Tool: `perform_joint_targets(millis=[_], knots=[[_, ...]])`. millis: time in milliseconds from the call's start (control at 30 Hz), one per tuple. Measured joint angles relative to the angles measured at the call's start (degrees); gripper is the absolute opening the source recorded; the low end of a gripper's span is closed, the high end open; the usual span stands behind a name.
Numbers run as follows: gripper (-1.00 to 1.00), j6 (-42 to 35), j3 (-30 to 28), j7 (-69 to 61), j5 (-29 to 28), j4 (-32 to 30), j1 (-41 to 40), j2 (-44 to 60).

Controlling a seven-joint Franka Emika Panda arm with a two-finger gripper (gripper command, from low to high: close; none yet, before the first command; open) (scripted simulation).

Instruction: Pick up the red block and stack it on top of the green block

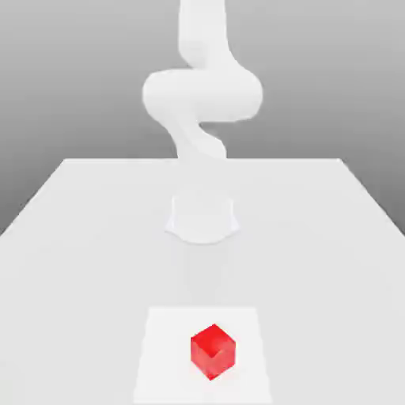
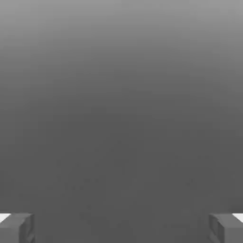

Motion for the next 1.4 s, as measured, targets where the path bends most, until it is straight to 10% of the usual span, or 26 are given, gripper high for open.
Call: perform_joint_targets(millis=[500, 900, 933, 1400], knots=[[0.0, 15.2, 10.0, 34.5, -3.8, -11.6, -9.2, 31.6], [0.0, 30.6, 6.3, 53.4, -8.3, -15.8, -5.8, 56.2], [-1.0, 32.0, 5.3, 54.0, -9.1, -15.5, -5.1, 57.9], [-1.0, 22.2, 7.3, 48.7, -2.5, -15.1, -8.1, 48.3]])
